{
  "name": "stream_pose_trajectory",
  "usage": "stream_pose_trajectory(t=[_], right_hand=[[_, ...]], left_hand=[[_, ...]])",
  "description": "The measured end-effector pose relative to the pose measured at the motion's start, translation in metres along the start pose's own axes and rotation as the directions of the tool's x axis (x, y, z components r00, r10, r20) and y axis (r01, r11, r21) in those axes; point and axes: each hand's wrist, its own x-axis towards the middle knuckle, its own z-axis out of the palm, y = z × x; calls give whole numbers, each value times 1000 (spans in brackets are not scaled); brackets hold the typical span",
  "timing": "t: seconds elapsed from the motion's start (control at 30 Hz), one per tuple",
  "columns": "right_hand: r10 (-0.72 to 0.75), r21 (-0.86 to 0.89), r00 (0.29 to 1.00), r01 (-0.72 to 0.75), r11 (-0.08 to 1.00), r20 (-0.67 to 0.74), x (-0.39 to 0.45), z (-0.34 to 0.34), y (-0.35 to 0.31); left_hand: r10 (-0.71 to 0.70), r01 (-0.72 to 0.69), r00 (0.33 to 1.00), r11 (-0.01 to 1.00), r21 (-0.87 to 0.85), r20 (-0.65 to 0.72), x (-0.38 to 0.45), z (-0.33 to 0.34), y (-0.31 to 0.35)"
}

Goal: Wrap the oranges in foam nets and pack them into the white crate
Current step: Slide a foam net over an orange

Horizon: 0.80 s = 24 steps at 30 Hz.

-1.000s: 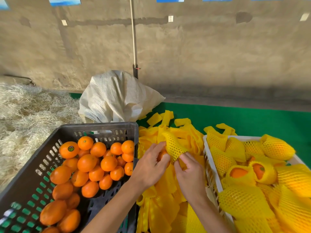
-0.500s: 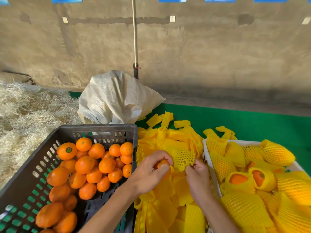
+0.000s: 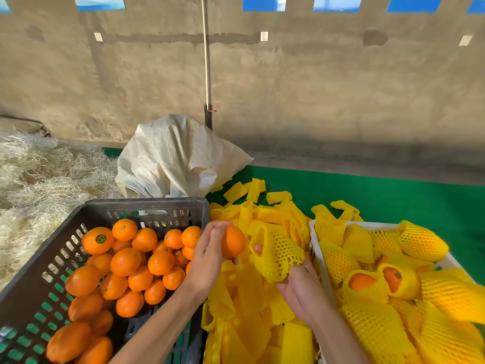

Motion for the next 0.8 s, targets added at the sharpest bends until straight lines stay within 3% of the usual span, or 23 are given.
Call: stream_pose_trajectory(t=[0.07, 0.2, 0.6, 0.8], right_hand=[[45, -81, 999, -43, 996, 19, -3, 5, 3], [44, -162, 998, -51, 985, -42, -3, 7, 9], [48, -142, 995, -60, 988, -90, -1, 9, 14], [55, -155, 996, -65, 986, -70, -1, 5, 11]], left_hand=[[-36, 35, 999, 999, -38, -29, 4, -4, -1], [-176, 181, 984, 954, -237, 40, 7, -4, 1], [3, 8, 993, 996, -91, 120, 1, 2, 2], [62, -93, 969, 988, 124, 238, 3, 5, -6]])
